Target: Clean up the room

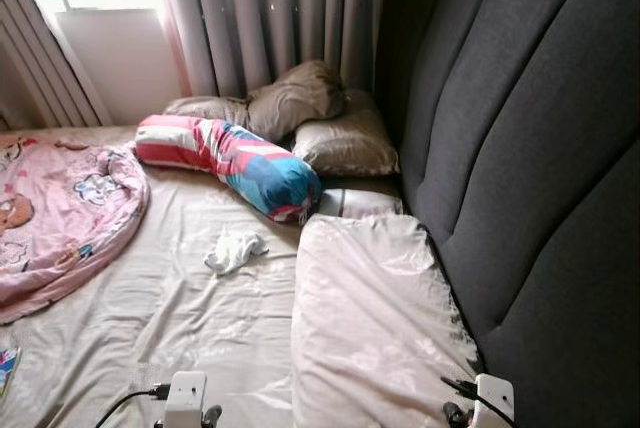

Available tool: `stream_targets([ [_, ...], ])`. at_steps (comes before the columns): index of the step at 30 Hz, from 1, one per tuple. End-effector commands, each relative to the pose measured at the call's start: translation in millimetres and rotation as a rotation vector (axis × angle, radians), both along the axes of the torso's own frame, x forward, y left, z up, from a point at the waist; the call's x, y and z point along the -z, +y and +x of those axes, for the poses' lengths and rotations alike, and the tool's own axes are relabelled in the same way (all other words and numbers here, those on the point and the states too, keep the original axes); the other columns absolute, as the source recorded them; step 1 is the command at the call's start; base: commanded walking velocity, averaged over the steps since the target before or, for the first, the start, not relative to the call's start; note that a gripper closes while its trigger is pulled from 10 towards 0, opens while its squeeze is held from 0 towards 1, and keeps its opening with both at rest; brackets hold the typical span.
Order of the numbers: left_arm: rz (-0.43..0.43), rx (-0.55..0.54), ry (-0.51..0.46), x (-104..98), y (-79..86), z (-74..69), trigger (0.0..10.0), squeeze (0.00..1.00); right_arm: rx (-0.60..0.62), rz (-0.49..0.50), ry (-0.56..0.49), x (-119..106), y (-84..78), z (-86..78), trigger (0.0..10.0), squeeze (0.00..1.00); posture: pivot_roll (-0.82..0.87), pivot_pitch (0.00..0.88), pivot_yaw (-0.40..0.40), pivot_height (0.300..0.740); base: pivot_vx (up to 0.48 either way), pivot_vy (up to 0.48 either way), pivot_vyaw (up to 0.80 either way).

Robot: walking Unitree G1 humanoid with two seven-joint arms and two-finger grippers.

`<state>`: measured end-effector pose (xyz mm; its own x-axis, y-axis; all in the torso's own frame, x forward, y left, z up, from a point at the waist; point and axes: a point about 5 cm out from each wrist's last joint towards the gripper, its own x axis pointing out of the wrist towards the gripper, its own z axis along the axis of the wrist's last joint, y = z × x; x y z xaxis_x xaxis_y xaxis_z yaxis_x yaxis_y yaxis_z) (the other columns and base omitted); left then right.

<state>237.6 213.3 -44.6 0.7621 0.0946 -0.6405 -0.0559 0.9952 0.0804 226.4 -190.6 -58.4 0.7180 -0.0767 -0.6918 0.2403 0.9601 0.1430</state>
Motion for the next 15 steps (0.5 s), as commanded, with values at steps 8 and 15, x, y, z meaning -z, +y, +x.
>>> stream_targets([
  [8,0.008,-0.022,0.061,7.5,-1.0,-7.9,10.0,0.0,-0.057,-0.021,0.104,12.1,-4.1,-19.1,10.0,0.0,0.0,0.0,-0.024,0.74,0.0,0.0,0.0],
  [15,-0.043,-0.114,0.058,11.0,0.8,-13.7,10.0,0.0,-0.067,-0.056,0.145,18.0,-9.9,-31.5,10.0,0.0,0.0,0.0,-0.038,0.74,0.0,0.17,0.74],
])
